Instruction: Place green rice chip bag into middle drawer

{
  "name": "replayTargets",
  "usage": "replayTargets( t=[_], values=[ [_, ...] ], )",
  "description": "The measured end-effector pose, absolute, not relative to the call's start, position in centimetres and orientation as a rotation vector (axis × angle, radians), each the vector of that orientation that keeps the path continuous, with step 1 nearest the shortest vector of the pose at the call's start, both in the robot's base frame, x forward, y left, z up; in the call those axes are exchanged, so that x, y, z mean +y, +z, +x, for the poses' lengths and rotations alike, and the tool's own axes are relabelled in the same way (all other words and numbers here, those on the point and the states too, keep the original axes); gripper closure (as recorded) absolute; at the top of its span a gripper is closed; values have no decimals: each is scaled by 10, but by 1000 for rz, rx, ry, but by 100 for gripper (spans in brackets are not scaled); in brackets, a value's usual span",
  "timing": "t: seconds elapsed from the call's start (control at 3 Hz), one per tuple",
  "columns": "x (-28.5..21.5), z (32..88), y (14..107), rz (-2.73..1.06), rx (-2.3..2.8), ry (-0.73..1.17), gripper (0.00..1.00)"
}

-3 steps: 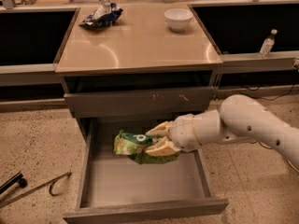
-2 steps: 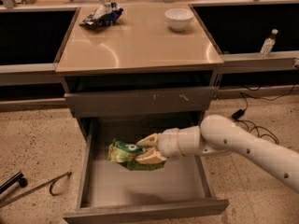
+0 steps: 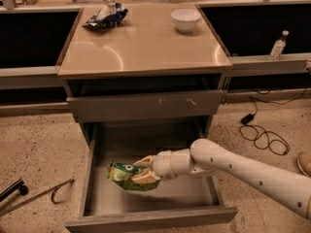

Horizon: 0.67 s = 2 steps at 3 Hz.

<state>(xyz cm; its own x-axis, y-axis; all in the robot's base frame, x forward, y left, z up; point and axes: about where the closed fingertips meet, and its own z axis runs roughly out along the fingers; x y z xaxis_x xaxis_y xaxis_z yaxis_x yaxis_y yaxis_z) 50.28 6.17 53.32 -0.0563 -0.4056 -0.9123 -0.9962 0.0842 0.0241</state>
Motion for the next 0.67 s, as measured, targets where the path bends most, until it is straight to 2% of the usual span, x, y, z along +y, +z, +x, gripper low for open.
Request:
replayTargets(
  t=[0.67],
  values=[
    [73, 499, 516, -1465, 1599, 953, 100]
  ],
)
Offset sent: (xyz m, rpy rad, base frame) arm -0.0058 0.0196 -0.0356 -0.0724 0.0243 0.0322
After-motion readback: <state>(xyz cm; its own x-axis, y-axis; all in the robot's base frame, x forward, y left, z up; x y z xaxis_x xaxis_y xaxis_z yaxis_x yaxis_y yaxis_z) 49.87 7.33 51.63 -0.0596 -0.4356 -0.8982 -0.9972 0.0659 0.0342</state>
